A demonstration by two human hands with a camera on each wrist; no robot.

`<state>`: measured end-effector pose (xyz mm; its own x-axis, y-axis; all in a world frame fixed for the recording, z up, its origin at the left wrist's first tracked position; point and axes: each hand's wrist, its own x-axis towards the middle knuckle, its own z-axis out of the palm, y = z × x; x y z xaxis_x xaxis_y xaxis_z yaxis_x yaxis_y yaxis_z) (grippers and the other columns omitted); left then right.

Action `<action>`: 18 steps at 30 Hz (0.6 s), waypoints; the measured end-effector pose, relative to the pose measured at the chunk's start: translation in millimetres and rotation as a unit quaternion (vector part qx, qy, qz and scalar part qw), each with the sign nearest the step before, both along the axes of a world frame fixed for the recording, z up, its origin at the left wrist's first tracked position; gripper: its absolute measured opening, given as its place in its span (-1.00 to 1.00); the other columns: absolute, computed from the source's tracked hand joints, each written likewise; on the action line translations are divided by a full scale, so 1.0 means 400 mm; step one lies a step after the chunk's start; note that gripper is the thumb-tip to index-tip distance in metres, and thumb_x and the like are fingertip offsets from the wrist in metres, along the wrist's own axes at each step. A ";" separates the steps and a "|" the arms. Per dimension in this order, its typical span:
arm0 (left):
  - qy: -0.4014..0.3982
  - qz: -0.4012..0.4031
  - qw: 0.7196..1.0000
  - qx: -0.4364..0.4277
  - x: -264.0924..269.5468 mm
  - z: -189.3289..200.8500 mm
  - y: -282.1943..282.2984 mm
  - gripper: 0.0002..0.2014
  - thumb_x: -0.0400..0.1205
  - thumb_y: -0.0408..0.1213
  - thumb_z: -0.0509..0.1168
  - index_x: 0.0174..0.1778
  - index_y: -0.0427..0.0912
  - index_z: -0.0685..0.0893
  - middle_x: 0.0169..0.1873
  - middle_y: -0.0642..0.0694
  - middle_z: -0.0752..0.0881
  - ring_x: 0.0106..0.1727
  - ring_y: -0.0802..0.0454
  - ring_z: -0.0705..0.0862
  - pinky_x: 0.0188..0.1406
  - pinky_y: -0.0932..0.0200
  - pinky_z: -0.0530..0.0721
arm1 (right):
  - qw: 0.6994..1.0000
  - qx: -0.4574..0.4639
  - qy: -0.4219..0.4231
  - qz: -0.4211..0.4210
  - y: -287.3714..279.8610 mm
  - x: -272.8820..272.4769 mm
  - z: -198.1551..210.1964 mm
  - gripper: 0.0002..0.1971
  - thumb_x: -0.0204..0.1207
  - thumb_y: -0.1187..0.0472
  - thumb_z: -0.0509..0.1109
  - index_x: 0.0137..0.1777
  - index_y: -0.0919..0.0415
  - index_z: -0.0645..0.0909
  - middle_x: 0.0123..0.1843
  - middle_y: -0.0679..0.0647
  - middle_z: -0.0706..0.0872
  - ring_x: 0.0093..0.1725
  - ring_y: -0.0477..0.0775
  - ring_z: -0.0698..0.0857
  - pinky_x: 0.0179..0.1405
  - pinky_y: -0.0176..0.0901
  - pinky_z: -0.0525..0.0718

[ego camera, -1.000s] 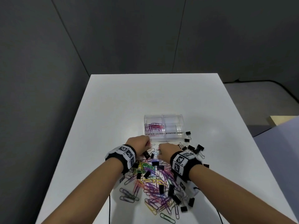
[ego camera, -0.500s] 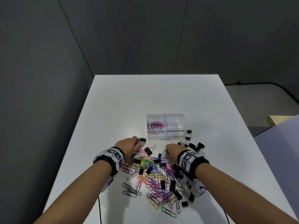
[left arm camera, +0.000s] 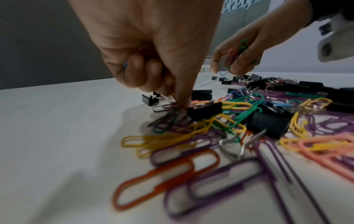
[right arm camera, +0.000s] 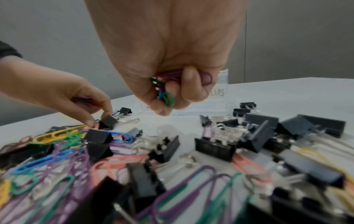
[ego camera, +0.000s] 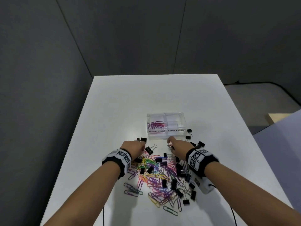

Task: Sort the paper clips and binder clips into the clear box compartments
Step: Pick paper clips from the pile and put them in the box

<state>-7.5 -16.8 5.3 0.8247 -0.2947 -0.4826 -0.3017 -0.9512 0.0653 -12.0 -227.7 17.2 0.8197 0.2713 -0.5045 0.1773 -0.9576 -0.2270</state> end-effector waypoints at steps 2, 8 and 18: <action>0.011 0.015 1.000 -0.003 0.005 -0.006 -0.014 -0.75 0.69 -0.19 0.14 0.24 -0.11 0.58 0.20 -0.11 0.68 0.20 -0.11 0.66 0.10 0.06 0.62 | 1.000 0.002 0.004 0.019 0.020 -0.003 0.001 -0.72 0.66 0.23 0.11 0.35 0.16 0.33 -0.21 0.06 0.62 -0.32 0.07 0.52 -0.44 -0.23 0.41; 0.038 0.033 0.999 -0.019 -0.006 -0.016 -0.069 -0.71 0.68 -0.21 0.16 0.27 -0.19 0.58 0.27 -0.18 0.56 0.22 -0.16 0.65 0.21 -0.03 0.63 | 0.998 0.009 0.000 0.061 0.082 -0.004 -0.019 -0.82 0.70 0.13 0.09 0.14 0.25 0.36 -0.31 0.06 0.50 -0.28 0.13 0.49 -0.33 -0.11 0.40; 0.033 0.039 0.998 -0.027 -0.005 -0.021 -0.065 -0.76 0.68 -0.23 0.18 0.21 -0.19 0.61 0.22 -0.17 0.66 0.23 -0.14 0.64 0.20 0.00 0.60 | 0.990 -0.067 -0.015 0.126 0.124 0.002 -0.009 -0.69 0.62 0.20 0.26 0.30 0.30 0.43 0.18 0.24 0.69 0.16 0.25 0.68 0.01 -0.01 0.59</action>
